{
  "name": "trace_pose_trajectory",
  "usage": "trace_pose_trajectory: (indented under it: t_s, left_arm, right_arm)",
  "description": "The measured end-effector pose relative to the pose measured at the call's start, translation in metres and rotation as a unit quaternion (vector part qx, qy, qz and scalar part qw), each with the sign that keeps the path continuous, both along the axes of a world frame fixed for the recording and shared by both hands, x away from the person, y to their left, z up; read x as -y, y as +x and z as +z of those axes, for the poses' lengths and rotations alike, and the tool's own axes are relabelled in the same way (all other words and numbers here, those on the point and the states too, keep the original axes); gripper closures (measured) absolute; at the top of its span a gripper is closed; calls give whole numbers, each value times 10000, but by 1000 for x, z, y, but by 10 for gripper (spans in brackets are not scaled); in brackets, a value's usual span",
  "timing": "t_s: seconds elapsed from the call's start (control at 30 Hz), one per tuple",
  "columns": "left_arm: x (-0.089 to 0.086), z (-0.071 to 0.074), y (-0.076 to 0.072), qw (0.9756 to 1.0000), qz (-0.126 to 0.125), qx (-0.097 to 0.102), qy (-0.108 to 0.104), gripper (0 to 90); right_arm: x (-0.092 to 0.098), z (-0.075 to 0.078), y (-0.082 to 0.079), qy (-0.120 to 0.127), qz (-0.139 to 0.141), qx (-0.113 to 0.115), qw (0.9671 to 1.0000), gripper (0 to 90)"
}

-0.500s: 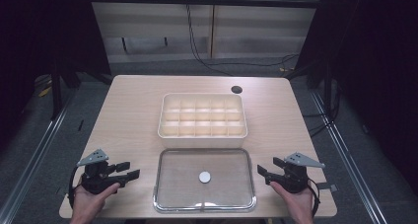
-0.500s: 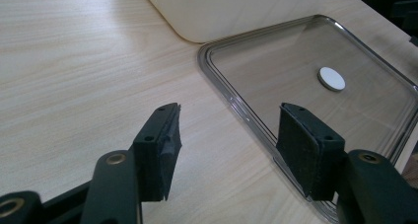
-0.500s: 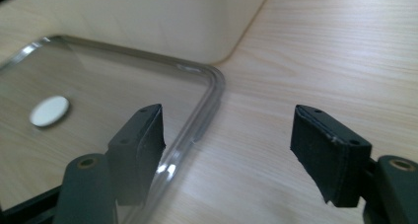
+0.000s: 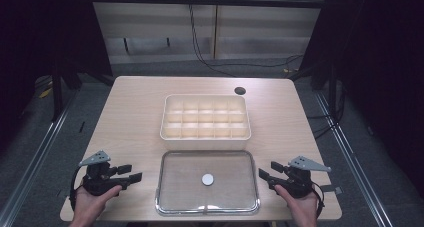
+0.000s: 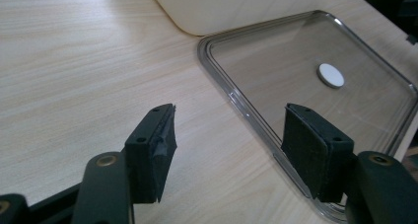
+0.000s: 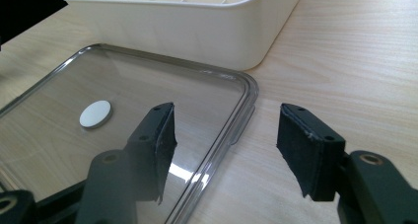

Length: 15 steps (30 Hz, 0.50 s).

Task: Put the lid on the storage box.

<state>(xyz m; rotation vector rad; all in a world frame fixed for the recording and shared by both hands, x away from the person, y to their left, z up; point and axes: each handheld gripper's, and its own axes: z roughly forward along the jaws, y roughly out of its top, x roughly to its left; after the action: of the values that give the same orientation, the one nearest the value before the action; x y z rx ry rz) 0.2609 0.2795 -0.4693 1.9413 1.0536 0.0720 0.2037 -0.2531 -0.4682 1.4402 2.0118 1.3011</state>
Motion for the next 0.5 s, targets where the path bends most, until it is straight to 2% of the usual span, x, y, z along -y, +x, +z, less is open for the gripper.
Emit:
trace_pose_trajectory:
  t_s: [0.03, 0.13, 0.2, 0.27, 0.33, 0.4, 0.5]
  left_arm:
    - [1, 0, 1, 10000, -11, -8, 81, 393]
    - [2, 0, 4, 9999, 25, -27, 143, 430]
    - [4, 1, 8, 9999, 87, -58, 87, 436]
    - [7, 5, 11, 9998, 138, -98, 135, 447]
    - [10, 8, 12, 9998, 132, -86, 148, 447]
    - [19, 14, 14, 9998, 84, 14, 203, 448]
    - [29, 22, 23, 9998, 18, 49, 180, 458]
  right_arm:
    - [-2, 0, 1, -50, -48, -9, 10000, 403]
    - [-5, 0, 3, -110, -108, -92, 9998, 411]
    - [-7, 2, 6, -112, -30, -230, 9997, 421]
    - [-8, 6, 10, -132, 27, -299, 9995, 402]
    - [-8, 10, 14, -46, 105, -364, 9993, 395]
    - [-8, 12, 16, -26, 120, -398, 9991, 385]
    - [-10, 21, 27, 36, 148, -422, 9990, 354]
